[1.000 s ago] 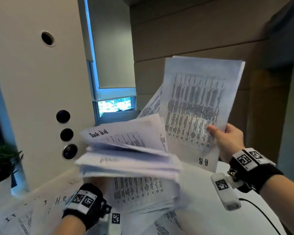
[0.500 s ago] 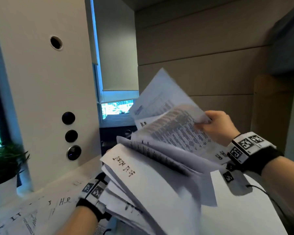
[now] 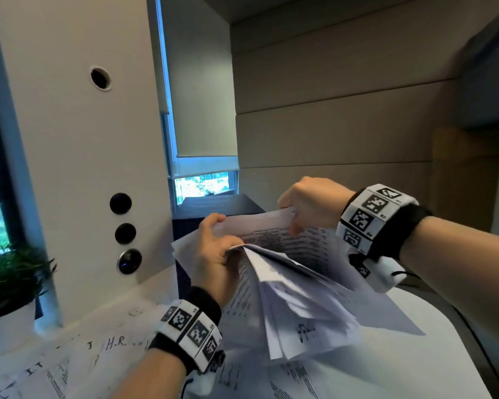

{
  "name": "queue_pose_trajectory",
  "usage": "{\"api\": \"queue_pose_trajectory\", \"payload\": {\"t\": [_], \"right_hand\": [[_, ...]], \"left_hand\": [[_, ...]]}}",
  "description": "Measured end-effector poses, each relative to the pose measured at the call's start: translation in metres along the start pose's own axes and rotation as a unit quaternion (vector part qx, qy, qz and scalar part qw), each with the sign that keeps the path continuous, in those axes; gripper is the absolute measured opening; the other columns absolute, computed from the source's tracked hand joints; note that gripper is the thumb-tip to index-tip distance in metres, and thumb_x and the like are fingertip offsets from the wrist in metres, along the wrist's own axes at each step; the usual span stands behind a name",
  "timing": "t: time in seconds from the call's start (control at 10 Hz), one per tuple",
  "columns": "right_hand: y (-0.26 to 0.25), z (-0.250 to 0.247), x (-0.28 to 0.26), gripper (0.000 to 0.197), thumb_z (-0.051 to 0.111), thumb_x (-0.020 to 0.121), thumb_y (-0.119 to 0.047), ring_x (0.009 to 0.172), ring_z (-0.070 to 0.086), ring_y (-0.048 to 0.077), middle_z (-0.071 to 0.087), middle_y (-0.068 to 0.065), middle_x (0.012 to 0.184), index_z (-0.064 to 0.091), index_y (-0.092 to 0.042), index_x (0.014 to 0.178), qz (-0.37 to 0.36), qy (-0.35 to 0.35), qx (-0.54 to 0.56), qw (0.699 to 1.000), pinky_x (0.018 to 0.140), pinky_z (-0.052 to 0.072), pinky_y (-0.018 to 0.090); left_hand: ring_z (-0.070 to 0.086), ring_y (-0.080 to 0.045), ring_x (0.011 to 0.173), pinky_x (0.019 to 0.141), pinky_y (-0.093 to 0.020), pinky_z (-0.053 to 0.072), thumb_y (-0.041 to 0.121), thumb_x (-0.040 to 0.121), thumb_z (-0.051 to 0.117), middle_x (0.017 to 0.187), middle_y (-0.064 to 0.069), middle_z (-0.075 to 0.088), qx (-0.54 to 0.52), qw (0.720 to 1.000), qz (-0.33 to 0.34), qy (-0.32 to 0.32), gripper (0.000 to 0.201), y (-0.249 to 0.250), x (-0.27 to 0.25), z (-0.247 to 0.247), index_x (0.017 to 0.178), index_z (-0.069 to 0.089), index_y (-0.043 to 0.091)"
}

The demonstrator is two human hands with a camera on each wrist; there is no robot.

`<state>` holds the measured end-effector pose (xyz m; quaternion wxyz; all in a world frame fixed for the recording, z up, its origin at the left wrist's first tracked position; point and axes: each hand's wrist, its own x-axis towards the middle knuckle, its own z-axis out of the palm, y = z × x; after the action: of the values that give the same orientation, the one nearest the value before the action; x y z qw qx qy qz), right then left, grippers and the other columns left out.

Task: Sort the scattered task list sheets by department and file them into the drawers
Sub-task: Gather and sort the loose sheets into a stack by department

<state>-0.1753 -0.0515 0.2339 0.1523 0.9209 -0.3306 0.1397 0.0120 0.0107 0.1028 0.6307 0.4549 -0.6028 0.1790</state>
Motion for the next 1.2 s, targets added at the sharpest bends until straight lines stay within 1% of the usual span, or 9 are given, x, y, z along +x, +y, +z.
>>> {"api": "queue_pose_trajectory", "payload": {"t": [0.1,0.4,0.6,0.7,0.8,0.9,1.0,1.1,1.2], "right_hand": [[-0.001,0.003,-0.004,0.047,0.085,0.063,-0.033,0.053,0.043,0.011,0.045,-0.010,0.054,0.041,-0.030,0.049,-0.003,-0.001,0.031,1.000,0.048,0.030,0.025],[0.003,0.004,-0.011,0.032,0.087,0.061,-0.034,0.058,0.046,0.017,0.053,-0.007,0.059,0.057,-0.023,0.067,0.002,-0.022,0.044,0.999,0.050,0.034,0.026],[0.023,0.015,-0.019,0.042,0.084,0.065,-0.018,0.074,0.058,0.017,0.068,0.001,0.089,0.066,-0.018,0.103,0.016,-0.085,0.036,0.996,0.063,0.047,0.025],[0.039,0.028,-0.024,0.024,0.075,0.070,-0.014,0.079,0.061,0.020,0.069,0.001,0.085,0.068,-0.017,0.092,0.045,-0.065,0.039,0.996,0.070,0.053,0.032],[0.054,0.041,-0.034,0.007,0.068,0.077,-0.017,0.061,0.053,0.014,0.062,-0.003,0.066,0.065,-0.014,0.071,0.094,-0.025,0.099,0.990,0.052,0.042,0.020],[0.069,0.058,-0.042,0.008,0.070,0.077,-0.016,0.060,0.060,0.011,0.066,-0.007,0.065,0.068,-0.020,0.071,0.154,0.012,0.195,0.968,0.051,0.047,0.021],[0.077,0.078,-0.047,0.004,0.074,0.078,-0.020,0.066,0.066,0.011,0.071,-0.004,0.073,0.070,-0.021,0.079,0.179,0.014,0.295,0.939,0.060,0.054,0.027],[0.078,0.102,-0.054,0.006,0.074,0.080,-0.024,0.064,0.062,0.005,0.070,-0.009,0.072,0.069,-0.024,0.080,0.158,-0.049,0.332,0.929,0.064,0.050,0.023],[0.070,0.130,-0.061,0.010,0.075,0.080,-0.023,0.062,0.053,0.000,0.063,-0.016,0.067,0.066,-0.028,0.078,0.116,-0.105,0.334,0.930,0.066,0.045,0.022]], "left_hand": [[0.056,-0.010,0.096,0.083,-0.019,0.044,-0.006,0.072,0.068,0.118,-0.002,0.048,0.063,0.997,0.036,-0.029,0.013,-0.005,-0.003,-0.005,0.073,0.069,0.008],[0.060,-0.019,0.075,0.067,-0.030,0.050,0.012,0.075,0.058,0.079,0.004,0.068,0.140,0.987,0.024,-0.071,0.016,-0.014,-0.005,-0.011,0.079,0.073,0.016],[0.058,-0.007,0.066,0.065,-0.018,0.048,0.016,0.085,0.057,0.065,0.007,0.061,0.060,0.994,-0.084,-0.024,0.017,-0.028,-0.006,-0.026,0.078,0.072,0.023],[0.055,0.002,0.061,0.058,-0.004,0.039,-0.012,0.079,0.061,0.061,0.004,0.060,0.055,0.987,-0.152,0.001,0.019,-0.025,-0.009,-0.037,0.080,0.072,0.003],[0.061,-0.034,0.058,0.055,-0.037,0.050,-0.017,0.079,0.047,0.058,-0.024,0.060,0.017,0.970,-0.235,0.065,0.018,-0.043,0.000,-0.054,0.069,0.063,-0.017],[0.065,-0.049,0.071,0.055,-0.040,0.052,-0.019,0.075,0.056,0.071,-0.037,0.064,-0.046,0.958,-0.277,0.054,0.007,-0.063,0.000,-0.068,0.073,0.063,-0.021],[0.062,-0.020,0.092,0.062,-0.014,0.049,0.014,0.097,0.042,0.068,0.007,0.072,-0.127,0.907,-0.391,0.093,0.025,-0.049,-0.008,-0.069,0.085,0.062,0.004],[0.046,-0.015,0.094,0.086,-0.035,0.041,0.028,0.089,0.044,0.063,0.006,0.060,-0.137,0.905,-0.394,0.088,0.039,-0.031,-0.008,-0.064,0.088,0.059,-0.009],[0.055,-0.012,0.081,0.083,-0.032,0.038,0.017,0.102,0.032,0.056,0.013,0.061,-0.175,0.875,-0.433,0.128,0.031,-0.060,-0.013,-0.054,0.079,0.054,0.014]]}}
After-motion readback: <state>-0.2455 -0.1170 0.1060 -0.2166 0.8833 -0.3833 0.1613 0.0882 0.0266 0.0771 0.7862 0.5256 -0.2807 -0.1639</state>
